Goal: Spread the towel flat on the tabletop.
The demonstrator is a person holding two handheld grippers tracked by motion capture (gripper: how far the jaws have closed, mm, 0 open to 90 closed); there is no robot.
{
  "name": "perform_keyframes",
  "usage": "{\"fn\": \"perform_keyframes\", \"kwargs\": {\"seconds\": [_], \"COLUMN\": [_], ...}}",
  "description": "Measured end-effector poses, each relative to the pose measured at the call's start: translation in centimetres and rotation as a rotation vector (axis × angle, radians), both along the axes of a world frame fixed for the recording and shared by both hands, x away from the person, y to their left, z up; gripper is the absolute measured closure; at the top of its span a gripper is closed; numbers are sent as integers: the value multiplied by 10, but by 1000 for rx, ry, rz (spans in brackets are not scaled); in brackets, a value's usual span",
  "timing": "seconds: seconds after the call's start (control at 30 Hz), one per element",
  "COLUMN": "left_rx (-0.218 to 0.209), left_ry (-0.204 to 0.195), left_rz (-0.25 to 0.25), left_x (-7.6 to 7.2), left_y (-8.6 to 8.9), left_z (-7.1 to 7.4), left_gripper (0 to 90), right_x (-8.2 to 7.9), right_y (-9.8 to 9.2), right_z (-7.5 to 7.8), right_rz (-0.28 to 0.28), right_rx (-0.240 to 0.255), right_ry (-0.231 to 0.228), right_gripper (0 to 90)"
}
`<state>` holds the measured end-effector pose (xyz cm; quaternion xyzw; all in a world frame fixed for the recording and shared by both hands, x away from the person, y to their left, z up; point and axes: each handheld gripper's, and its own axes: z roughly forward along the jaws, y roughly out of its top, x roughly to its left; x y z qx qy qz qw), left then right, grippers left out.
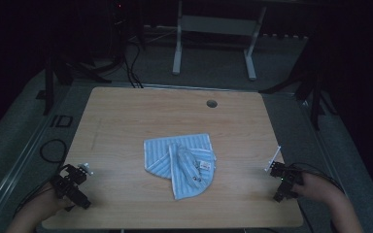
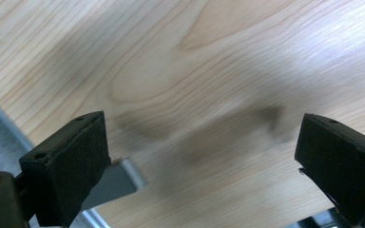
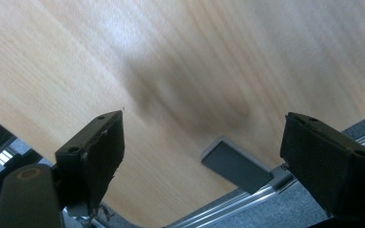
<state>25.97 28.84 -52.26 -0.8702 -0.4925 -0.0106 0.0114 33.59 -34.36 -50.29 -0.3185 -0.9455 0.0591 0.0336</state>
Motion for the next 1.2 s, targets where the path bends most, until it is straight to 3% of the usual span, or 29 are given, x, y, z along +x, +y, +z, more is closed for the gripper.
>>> {"fn": "perform_keyframes", "kwargs": {"seconds": [0.1,0.2,0.3,0.37,0.43,0.5,0.77,1.2], "left_rx": [-22,-57,-59,-64,-60,-62,-75,-98], "left_ry": [-16,-24,-25,-20,-15,-15,-20,-35], "left_rz": [-23,-44,-79,-99,-123,-139,-189,-327], "left_x": [3,6,10,13,16,19,27,47], "left_y": [-8,-18,-33,-41,-50,-58,-84,-147], "left_z": [1,2,1,-1,-2,-3,-2,10], "left_gripper": [41,41,41,41,42,42,42,42], "right_x": [1,2,3,6,10,14,25,54], "right_y": [7,18,31,39,47,54,76,124], "right_z": [0,2,4,5,6,7,7,14], "right_rz": [46,98,150,195,226,239,291,371], "right_rx": [2,41,68,84,98,102,111,130], "right_ry": [-11,-5,-4,-5,-8,-13,-34,-54], "right_gripper": [146,147,159,248,273,348,370,414]}}
